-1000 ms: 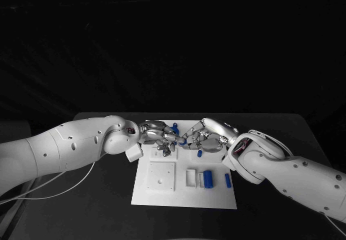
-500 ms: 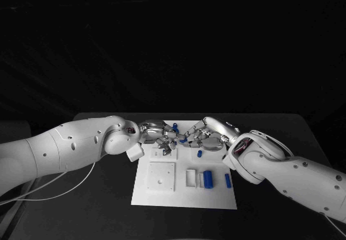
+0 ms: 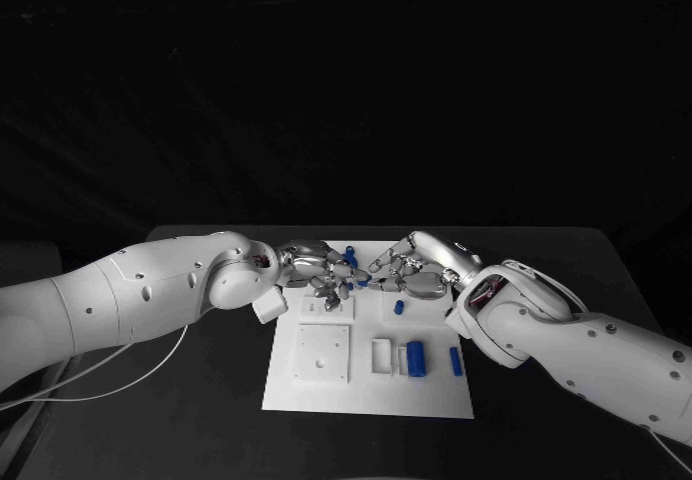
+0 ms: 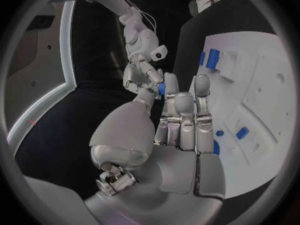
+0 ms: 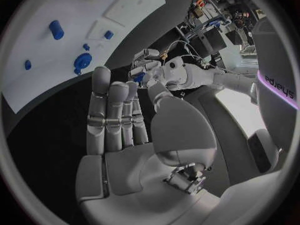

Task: Assemble the parts on the task board

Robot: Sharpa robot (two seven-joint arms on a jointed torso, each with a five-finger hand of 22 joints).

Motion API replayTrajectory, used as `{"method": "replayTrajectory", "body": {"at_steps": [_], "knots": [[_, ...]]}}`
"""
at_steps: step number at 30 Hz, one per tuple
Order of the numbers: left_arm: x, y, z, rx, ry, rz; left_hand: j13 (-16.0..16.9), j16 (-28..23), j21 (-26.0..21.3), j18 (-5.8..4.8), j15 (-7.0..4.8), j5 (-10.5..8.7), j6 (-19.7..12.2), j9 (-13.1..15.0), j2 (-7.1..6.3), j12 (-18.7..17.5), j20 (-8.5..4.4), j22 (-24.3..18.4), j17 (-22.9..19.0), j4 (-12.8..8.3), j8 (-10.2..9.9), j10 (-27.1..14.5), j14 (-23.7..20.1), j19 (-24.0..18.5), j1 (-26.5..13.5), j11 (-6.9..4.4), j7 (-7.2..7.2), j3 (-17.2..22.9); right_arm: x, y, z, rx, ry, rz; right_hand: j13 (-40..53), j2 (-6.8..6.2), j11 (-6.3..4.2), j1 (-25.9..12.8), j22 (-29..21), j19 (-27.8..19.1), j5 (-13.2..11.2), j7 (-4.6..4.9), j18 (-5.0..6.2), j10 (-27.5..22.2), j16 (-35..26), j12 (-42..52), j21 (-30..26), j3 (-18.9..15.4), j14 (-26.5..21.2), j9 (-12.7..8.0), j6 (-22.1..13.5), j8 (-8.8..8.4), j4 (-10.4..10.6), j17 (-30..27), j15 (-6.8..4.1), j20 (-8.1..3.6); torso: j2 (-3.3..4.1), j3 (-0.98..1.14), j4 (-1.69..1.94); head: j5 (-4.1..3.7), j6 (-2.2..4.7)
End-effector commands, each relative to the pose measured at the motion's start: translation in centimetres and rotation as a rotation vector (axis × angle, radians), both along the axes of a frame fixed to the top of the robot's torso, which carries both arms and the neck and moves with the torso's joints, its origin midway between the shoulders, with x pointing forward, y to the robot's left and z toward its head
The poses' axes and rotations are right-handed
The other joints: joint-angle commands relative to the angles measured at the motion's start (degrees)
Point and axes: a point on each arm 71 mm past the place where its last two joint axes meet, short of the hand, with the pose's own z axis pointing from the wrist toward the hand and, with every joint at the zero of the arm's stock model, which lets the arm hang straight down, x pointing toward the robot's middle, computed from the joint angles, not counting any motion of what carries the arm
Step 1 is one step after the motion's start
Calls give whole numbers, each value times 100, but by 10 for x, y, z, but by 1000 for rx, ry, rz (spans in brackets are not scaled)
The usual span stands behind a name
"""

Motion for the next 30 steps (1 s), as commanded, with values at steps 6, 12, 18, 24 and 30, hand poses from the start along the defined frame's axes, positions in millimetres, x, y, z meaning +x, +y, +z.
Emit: {"method": "replayTrajectory", "body": {"at_steps": [6, 12, 18, 24, 30], "knots": [[2, 2, -2, 64, -29, 24, 13, 36, 56, 46, -22, 26, 89, 30, 15, 46, -16, 113, 8, -595, -5, 54, 54, -24, 49, -17, -59, 581, -2, 1, 1, -3, -6, 8, -12, -20, 22, 66, -15, 207, 14, -8, 22, 11, -2, -18, 26, -54, 3, -12, -21, -18, 9, 3, 27, 20, -1, -1, 1, -2, -8], [2, 1, -2, 68, -33, 25, 21, 33, 72, 48, -23, 9, 77, 58, 21, 54, -18, 111, 7, -591, -5, 50, 61, -23, 52, -16, -58, 585, -2, 2, -1, -4, 6, 15, -18, -28, 31, 74, -31, 199, 55, 8, 21, 2, -9, -22, 30, -138, -5, -28, -68, -21, 12, 4, 32, 22, -1, -2, -1, -10, -2], [2, 1, -2, 65, -33, 20, 24, 33, 75, 48, -23, -3, 71, 66, 23, 56, -18, 111, 7, -587, -6, 48, 63, -23, 53, -16, -57, 584, 0, 0, -3, -17, 19, 8, -18, -69, 77, 88, -53, 184, 81, 107, 55, -34, -22, -23, 10, -196, -31, -118, -366, -26, 1, -1, 58, 43, -1, 0, 1, -10, 1], [1, 0, -1, 58, -33, 12, 29, 29, 85, 48, -21, -31, 63, 83, 28, 61, -16, 110, 5, -578, -9, 38, 61, -27, 64, -14, -55, 580, 1, 2, -6, -27, 33, 13, -33, -91, 122, 129, -76, 177, 162, 185, 106, -78, -18, -3, -28, -339, -64, -128, -613, -22, -20, -3, 94, 91, 0, 1, 2, 1, -7], [1, 0, -1, 57, -32, 8, 30, 28, 86, 49, -21, -35, 60, 86, 31, 62, -16, 110, 4, -573, -10, 36, 61, -28, 64, -13, -54, 579, 1, 4, -8, -28, 35, 14, -79, -94, 156, 202, -85, 177, 247, 254, 127, -90, -14, 10, -52, -478, -76, -139, -906, -20, -63, -18, 116, 114, -2, -1, 2, 2, -12]]}}
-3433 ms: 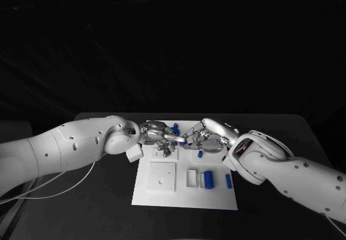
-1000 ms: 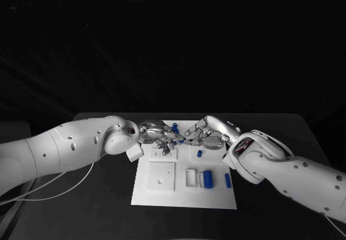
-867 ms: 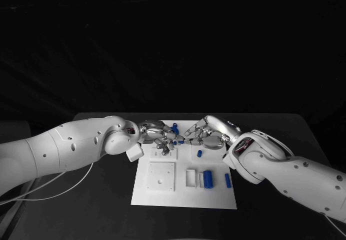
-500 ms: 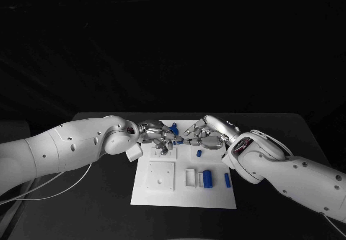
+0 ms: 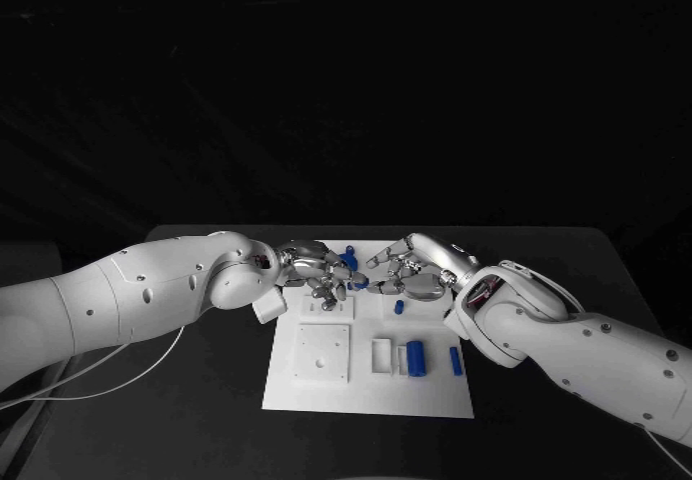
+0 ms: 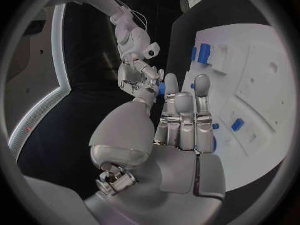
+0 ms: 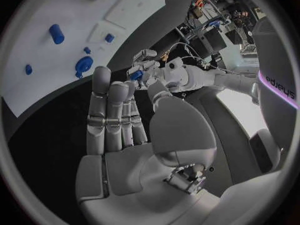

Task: Assemble the parts on the task board

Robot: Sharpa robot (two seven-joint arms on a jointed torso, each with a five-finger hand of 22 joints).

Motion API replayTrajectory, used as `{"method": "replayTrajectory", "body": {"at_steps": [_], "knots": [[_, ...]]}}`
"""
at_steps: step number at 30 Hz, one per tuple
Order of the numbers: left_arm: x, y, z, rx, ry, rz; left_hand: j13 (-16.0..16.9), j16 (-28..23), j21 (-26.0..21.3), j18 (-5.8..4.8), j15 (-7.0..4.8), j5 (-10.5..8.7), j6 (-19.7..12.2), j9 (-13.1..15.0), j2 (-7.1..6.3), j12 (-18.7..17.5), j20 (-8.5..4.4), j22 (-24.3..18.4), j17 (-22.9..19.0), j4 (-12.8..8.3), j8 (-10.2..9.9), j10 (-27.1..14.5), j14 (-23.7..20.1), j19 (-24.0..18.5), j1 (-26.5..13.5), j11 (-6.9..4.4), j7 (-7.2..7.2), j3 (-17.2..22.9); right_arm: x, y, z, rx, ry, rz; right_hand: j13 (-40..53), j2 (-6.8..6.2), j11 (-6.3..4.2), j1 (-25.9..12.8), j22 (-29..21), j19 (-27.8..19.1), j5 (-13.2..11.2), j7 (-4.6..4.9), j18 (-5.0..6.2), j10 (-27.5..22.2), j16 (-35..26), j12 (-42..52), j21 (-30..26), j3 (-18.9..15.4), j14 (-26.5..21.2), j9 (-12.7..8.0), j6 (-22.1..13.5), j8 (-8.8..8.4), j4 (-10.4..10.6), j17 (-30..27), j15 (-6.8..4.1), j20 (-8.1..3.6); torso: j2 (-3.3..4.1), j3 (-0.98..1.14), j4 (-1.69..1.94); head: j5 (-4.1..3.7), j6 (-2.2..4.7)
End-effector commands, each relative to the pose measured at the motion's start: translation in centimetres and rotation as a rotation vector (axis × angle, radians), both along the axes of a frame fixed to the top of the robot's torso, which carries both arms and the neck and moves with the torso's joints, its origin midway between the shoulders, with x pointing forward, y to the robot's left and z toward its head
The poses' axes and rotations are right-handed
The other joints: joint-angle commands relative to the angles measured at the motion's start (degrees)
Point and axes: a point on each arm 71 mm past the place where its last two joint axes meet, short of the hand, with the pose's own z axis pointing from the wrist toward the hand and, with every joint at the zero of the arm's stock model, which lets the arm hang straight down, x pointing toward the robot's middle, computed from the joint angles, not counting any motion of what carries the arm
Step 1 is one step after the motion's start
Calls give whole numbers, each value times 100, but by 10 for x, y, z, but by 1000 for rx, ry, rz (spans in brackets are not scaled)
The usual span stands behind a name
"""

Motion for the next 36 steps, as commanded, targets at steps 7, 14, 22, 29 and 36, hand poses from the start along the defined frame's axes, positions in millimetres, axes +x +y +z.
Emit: {"method": "replayTrajectory", "body": {"at_steps": [7, 14, 22, 29, 36], "knots": [[-1, -3, 1, -10, -5, -12, 11, 28, 30, 52, 0, -16, 53, 22, 25, 47, -16, 111, 3, -522, 11, 8, 40, -28, 60, 0, -53, 538, -2, 4, -4, -19, 19, 24, -25, 15, 28, 94, -1, 180, 32, -3, 76, -9, -6, 17, -18, -63, -7, -3, -14, -19, -32, -10, 48, 33, 1, -2, 0, 5, -9], [0, -3, 1, -12, -9, -5, 15, 28, 34, 54, 0, -16, 49, 29, 26, 53, -16, 111, 1, -517, 9, 5, 42, -27, 62, 0, -52, 538, -4, 6, -7, -23, 33, 38, -28, 45, 20, 90, 13, 181, 45, -13, 75, -9, 4, 31, -10, -52, -4, -4, 48, -22, -74, -8, 45, 31, 1, -2, 1, 7, -15], [0, -3, 2, -14, -11, -3, 18, 28, 37, 55, 0, -27, 43, 37, 28, 57, -15, 109, -2, -508, 7, 0, 43, -26, 63, 1, -52, 535, -5, 8, -9, -23, 37, 43, -40, 67, 13, 56, 38, 179, 65, -24, 75, -10, 11, 43, -2, 17, 0, -3, 96, -21, -153, -11, 40, 27, 1, -1, 0, 5, -20], [1, -2, 2, -15, -12, 0, 18, 28, 37, 55, 0, -27, 43, 37, 28, 57, -15, 109, -2, -508, 7, 0, 43, -26, 63, 1, -52, 535, -5, 8, -10, -25, 40, 45, -42, 74, 3, 6, 57, 182, 100, -39, 67, -3, 14, 56, 7, 77, 3, -3, 158, -21, -185, -13, 35, 20, 0, -1, 0, 3, -24], [2, -1, 1, -10, -13, 8, 24, 26, 43, 57, 1, -35, 38, 51, 34, 67, -14, 109, -8, -501, 6, -8, 44, -23, 74, 2, -50, 536, -6, 7, -10, -25, 41, 46, -42, 84, -7, -18, 69, 187, 108, -56, 59, 6, 19, 64, 15, 110, 12, 0, 223, -20, -195, -13, 28, 14, 2, 0, 0, 8, -29]]}}
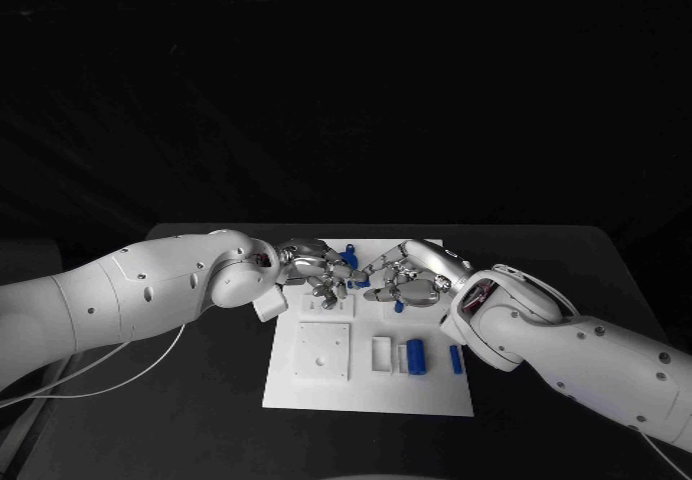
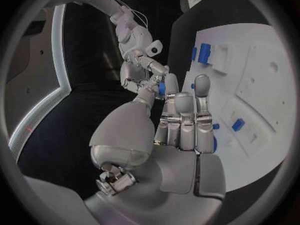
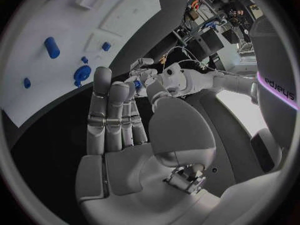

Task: Assemble the parts on the task board

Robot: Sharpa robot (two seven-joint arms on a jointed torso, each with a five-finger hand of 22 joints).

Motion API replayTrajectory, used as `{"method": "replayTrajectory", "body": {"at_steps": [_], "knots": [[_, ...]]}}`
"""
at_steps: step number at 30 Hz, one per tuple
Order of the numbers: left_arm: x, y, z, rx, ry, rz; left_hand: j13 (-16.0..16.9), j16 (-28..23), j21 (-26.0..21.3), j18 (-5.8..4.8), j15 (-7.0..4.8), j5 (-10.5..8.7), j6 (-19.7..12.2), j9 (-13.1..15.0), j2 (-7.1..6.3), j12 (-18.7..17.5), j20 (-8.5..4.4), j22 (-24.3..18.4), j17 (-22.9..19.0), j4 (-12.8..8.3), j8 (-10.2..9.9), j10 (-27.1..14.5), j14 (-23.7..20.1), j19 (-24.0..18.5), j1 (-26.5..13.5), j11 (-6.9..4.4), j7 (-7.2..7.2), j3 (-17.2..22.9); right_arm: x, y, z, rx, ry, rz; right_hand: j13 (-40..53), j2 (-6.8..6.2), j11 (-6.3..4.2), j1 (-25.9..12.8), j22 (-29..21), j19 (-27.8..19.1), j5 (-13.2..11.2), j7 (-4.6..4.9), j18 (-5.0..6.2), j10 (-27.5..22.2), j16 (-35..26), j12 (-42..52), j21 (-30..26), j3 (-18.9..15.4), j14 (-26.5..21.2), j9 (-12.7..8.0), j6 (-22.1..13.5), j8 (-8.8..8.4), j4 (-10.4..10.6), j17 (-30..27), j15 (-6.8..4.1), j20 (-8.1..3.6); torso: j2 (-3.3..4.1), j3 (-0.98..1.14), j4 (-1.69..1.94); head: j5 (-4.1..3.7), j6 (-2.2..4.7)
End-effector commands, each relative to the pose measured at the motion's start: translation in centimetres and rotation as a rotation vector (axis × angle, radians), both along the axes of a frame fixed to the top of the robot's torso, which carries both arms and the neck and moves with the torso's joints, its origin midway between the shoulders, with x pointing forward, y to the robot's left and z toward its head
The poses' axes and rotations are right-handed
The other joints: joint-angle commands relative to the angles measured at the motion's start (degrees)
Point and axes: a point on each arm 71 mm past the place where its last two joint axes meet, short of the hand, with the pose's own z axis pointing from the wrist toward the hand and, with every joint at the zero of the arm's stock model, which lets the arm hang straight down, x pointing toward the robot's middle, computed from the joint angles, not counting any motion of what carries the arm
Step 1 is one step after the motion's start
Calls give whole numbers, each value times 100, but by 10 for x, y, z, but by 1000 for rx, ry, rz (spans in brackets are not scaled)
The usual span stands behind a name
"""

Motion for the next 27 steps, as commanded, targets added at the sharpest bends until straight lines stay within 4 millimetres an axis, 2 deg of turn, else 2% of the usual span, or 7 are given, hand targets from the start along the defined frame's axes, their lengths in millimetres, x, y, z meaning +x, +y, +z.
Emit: {"method": "replayTrajectory", "body": {"at_steps": [1, 17, 21, 25, 26, 27], "knots": [[1, 0, 1, -9, -10, 8, 11, 26, 42, 57, 0, 22, 37, 24, 34, 40, -14, 110, -6, -485, 19, -14, 44, -23, 73, -5, -50, 537, -2, 1, -1, -10, 2, 19, -7, 41, -8, -41, 12, 188, 21, -16, 25, 7, 19, 41, 16, 39, 13, 6, 63, -16, -12, -8, 28, 14, 1, 0, -1, 4, -4], [2, 2, 1, 4, -9, 14, 16, 31, 48, 59, -1, 34, 37, 41, 26, 50, -14, 110, -11, -482, 22, -22, 47, -24, 84, -6, -51, 539, -3, 0, -3, -10, 3, 14, -20, 47, -16, -61, 21, 189, 27, -26, 7, 20, 21, 37, 25, 78, 21, 4, 99, -18, -29, -10, 20, 2, 0, -1, 2, 1, -11], [1, 2, 0, 10, -8, 7, 18, 33, 50, 60, -2, 41, 41, 43, 15, 54, -15, 110, -12, -490, 23, -18, 48, -24, 90, -7, -52, 539, -1, -4, -2, 1, -13, -17, -33, 31, 0, -77, 10, 181, 7, 6, 20, 2, 5, 21, 10, 95, 7, -2, -28, -21, -23, -20, 30, 8, 0, 0, 1, 3, -8], [1, 2, -1, 44, -19, 6, 17, 35, 52, 60, -3, 54, 50, 44, 9, 55, -16, 111, -12, -497, 25, -17, 48, -25, 95, -9, -53, 542, 5, -13, -3, 16, -33, -70, -71, -7, 28, -39, -29, 174, -88, 54, 40, -33, -28, -18, -35, 148, -13, -4, -222, -19, 2, -49, 49, 31, -2, 1, 4, 9, -12], [1, 2, -1, 58, -24, 10, 18, 35, 54, 60, -4, 65, 51, 42, 2, 57, -16, 111, -12, -501, 23, -11, 48, -24, 96, -10, -53, 543, 7, -15, -4, 18, -35, -81, -135, -76, 28, -27, -74, 195, -94, 54, 55, -8, -42, -43, -67, 254, -2, -3, -221, -19, 82, -77, 52, 42, -2, 0, 4, 12, -10], [1, 3, -2, 83, -34, 18, 18, 38, 56, 60, -5, 71, 63, 43, -6, 60, -17, 112, -11, -504, 26, -5, 52, -22, 96, -13, -56, 541, 9, -18, -4, 21, -36, -94, -135, -82, 27, -21, -76, 191, -99, 54, 51, -14, -46, -35, -66, 274, -7, -3, -224, -19, 95, -81, 53, 40, -5, 1, 6, 11, -10]]}}
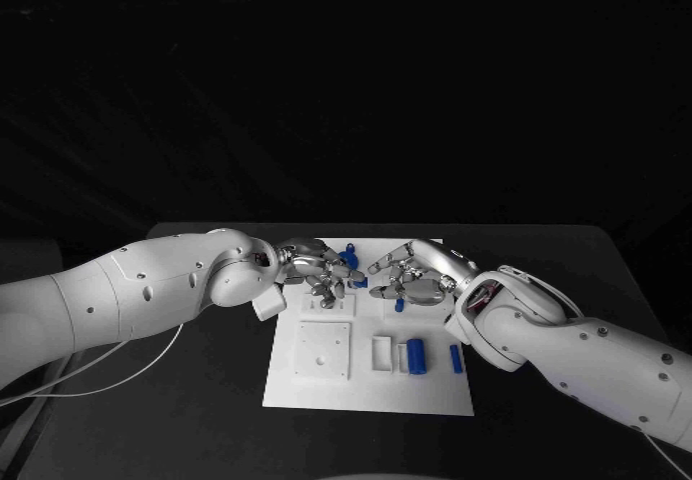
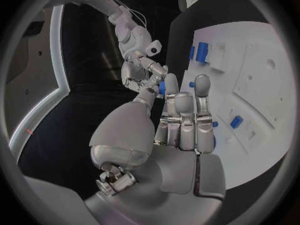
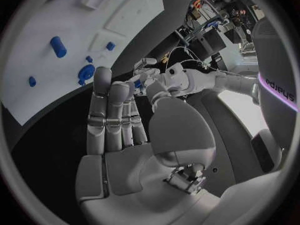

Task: Assemble the parts on the task board

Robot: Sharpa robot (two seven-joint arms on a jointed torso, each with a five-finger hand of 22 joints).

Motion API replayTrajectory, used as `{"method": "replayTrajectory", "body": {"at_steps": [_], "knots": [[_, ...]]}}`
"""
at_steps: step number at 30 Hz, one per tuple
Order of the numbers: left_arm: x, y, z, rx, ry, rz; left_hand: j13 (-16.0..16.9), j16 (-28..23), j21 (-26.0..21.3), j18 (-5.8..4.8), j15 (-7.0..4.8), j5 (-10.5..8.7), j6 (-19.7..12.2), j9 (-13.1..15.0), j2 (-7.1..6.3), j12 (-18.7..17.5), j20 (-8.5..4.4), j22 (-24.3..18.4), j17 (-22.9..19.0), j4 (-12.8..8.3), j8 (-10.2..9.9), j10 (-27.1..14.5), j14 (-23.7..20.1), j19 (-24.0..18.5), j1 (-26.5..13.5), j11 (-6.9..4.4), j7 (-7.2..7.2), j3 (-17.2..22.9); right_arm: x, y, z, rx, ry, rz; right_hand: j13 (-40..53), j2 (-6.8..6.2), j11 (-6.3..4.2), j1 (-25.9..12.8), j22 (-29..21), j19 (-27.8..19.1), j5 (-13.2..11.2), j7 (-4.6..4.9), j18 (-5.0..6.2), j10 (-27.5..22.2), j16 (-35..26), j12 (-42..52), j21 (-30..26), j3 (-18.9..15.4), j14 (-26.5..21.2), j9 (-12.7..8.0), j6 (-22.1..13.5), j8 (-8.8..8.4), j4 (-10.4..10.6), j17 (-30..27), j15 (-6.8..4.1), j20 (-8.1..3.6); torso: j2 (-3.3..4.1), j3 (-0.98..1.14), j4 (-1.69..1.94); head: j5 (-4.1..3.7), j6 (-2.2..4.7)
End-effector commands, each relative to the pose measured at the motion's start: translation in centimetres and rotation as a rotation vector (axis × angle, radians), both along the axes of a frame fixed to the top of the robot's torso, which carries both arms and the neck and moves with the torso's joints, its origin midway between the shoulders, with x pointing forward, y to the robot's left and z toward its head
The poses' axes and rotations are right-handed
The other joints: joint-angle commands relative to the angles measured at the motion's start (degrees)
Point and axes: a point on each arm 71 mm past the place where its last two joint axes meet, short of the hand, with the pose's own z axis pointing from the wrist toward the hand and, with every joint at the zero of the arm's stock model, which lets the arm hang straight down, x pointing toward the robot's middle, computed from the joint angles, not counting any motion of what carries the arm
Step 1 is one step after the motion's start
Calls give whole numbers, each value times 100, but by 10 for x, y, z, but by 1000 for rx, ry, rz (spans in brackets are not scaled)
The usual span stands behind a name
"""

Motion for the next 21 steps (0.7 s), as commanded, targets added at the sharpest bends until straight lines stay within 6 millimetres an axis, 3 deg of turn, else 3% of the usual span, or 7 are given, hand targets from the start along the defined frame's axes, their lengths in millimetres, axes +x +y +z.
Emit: {"method": "replayTrajectory", "body": {"at_steps": [1, 3, 8, 10, 21], "knots": [[1, 2, -2, 92, -40, 25, 7, 44, 40, 61, -10, 45, 72, -2, -11, 41, -20, 109, -3, -515, 21, 6, 61, -16, 56, -18, -60, 520, 7, -11, 1, 25, -30, -66, -41, -107, 26, 23, -32, 192, -23, 10, 48, -18, -35, -13, -22, 130, 11, -5, -34, -7, 63, -27, 36, 38, -5, 1, 7, 8, -1], [1, 5, -3, 140, -56, 54, 12, 59, 61, 64, -30, 265, 138, -21, -81, 60, -37, 112, 2, -539, 24, 71, 98, 9, 38, -43, -78, 521, 12, -17, 1, 32, -31, -89, -45, -106, 24, 32, -34, 191, -32, 10, 50, -19, -34, -13, -22, 149, 12, -5, -31, -8, 61, -28, 34, 36, -4, 1, 6, 11, -2], [3, 16, -5, 277, -99, 146, 20, 32, 94, 49, -72, 489, 259, -61, -173, 77, -80, 107, -9, -561, 14, 185, 198, 66, -30, -83, -117, 564, 26, -35, 7, 55, -32, -156, -58, -133, 21, 30, -38, 191, -30, 8, 50, -18, -29, -5, -9, 259, 13, -4, -15, -7, 51, -29, 32, 34, -8, -1, 4, 10, 4], [3, 21, -5, 333, -118, 184, 23, 16, 105, 48, -96, 713, 320, -47, -234, 82, -101, 101, -10, -568, 36, 245, 247, 96, -101, -110, -143, 583, 32, -44, 9, 66, -31, -184, -60, -141, 19, 29, -38, 190, -2, 7, 50, -19, -26, -3, -6, 288, 15, -5, -10, -8, 44, -29, 31, 34, -11, -1, 2, 7, 5], [-1, 33, -2, 608, -257, 266, 26, -50, 133, 13, -157, 1202, 510, 3, -391, 22, -171, 101, 132, -678, 40, 470, 428, 195, -294, -173, -205, 739, 64, -85, 26, 136, -35, -329, -68, -171, 12, -4, -30, 187, 162, 1, 47, -20, -18, -2, 12, 395, 17, -4, 34, -8, 21, -24, 25, 27, -25, 5, 9, 10, -12]]}}
